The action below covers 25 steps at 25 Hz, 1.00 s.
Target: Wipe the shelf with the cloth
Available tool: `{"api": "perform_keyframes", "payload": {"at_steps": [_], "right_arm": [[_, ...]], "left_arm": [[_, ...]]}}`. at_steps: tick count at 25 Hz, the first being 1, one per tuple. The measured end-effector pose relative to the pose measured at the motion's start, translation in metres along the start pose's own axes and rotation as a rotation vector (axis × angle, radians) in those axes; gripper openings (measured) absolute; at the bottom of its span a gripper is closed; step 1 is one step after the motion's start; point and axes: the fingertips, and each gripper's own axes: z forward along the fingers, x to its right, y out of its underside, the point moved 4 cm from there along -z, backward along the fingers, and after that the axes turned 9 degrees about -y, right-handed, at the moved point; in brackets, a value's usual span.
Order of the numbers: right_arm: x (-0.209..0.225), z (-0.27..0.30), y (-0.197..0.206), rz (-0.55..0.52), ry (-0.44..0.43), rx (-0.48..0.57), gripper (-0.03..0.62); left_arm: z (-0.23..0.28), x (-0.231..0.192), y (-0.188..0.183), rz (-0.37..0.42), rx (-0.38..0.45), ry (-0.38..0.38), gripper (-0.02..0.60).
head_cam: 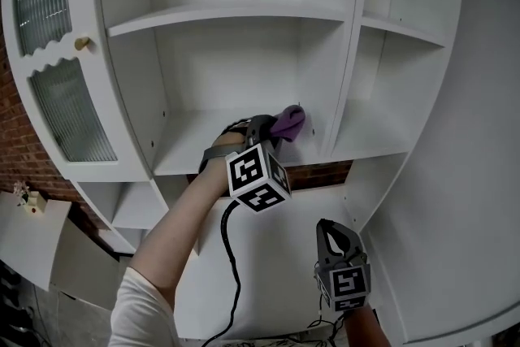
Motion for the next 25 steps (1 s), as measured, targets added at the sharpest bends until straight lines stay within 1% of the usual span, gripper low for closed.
{"api": "perform_keyframes", "payload": {"at_steps": [2, 4, 6, 8, 9, 11, 13, 14, 16, 19, 22, 23, 25], "right_arm": [[0.019, 0.0, -0.001, 0.004, 0.015, 0.011, 0.005], [0.037, 0.002, -0.001, -0.002, 0.017, 0.016, 0.005], [0.054, 0.003, 0.003, -0.012, 0.015, 0.014, 0.005], [0.071, 0.002, 0.006, -0.01, 0.021, 0.009, 0.005], [0.08, 0.003, 0.007, -0.006, 0.024, 0.008, 0.005], [0.095, 0.006, 0.011, 0.001, 0.028, 0.009, 0.005], [0.105, 0.011, 0.015, 0.001, 0.024, 0.01, 0.005], [0.108, 0.013, 0.018, -0.001, 0.021, 0.007, 0.005], [0.113, 0.015, 0.024, -0.007, 0.017, -0.009, 0.005], [0.123, 0.02, 0.029, -0.016, 0.02, -0.023, 0.005], [0.133, 0.021, 0.029, -0.019, 0.038, -0.019, 0.005], [0.135, 0.02, 0.029, -0.018, 0.046, -0.02, 0.005], [0.139, 0.019, 0.029, -0.013, 0.056, -0.02, 0.005]], "left_arm": [[0.02, -0.012, 0.002, -0.077, -0.011, -0.051, 0.089], [0.044, -0.022, 0.005, -0.186, -0.041, -0.065, 0.089], [0.068, -0.029, 0.008, -0.327, -0.069, -0.042, 0.089], [0.09, -0.031, 0.009, -0.476, -0.091, 0.004, 0.088], [0.101, -0.032, 0.009, -0.535, -0.104, 0.02, 0.089], [0.119, -0.032, 0.009, -0.615, -0.131, 0.032, 0.089], [0.136, -0.03, 0.009, -0.661, -0.152, 0.026, 0.087], [0.142, -0.031, 0.009, -0.676, -0.155, 0.008, 0.088], [0.152, -0.042, 0.007, -0.703, -0.139, -0.056, 0.087], [0.162, -0.077, -0.012, -0.75, -0.071, -0.133, 0.087], [0.167, -0.11, -0.043, -0.809, 0.02, -0.143, 0.087], [0.168, -0.118, -0.051, -0.817, 0.036, -0.145, 0.087], [0.173, -0.13, -0.06, -0.813, 0.041, -0.16, 0.087]]}}
